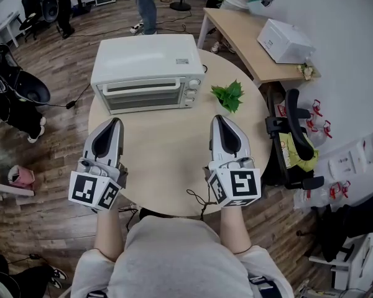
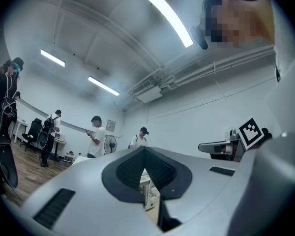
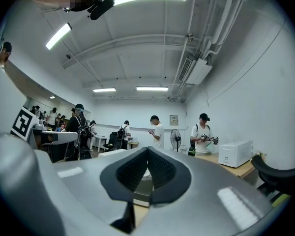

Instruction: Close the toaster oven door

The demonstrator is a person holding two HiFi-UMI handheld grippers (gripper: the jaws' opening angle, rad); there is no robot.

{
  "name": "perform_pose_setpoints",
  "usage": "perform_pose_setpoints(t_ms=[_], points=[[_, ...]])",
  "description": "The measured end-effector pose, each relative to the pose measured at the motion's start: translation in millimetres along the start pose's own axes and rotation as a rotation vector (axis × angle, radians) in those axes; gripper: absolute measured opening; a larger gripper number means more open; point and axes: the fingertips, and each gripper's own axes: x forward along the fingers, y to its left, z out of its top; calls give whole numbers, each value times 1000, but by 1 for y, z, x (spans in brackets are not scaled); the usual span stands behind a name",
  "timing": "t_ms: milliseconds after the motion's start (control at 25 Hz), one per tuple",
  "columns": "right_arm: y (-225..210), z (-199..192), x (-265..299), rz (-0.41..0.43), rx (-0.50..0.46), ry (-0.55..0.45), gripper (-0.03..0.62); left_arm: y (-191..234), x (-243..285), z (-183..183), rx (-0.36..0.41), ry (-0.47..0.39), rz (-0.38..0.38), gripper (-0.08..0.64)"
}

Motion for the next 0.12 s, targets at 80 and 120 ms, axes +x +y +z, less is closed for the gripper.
perform_pose_setpoints(t_ms=[80,120], points=[[0,0,-1,-1,0,-1,11,-1,-1,-1,-1,1,-2,2],[1,0,-2,-1,0,-1,11,-1,-1,-1,-1,2,-2,2]])
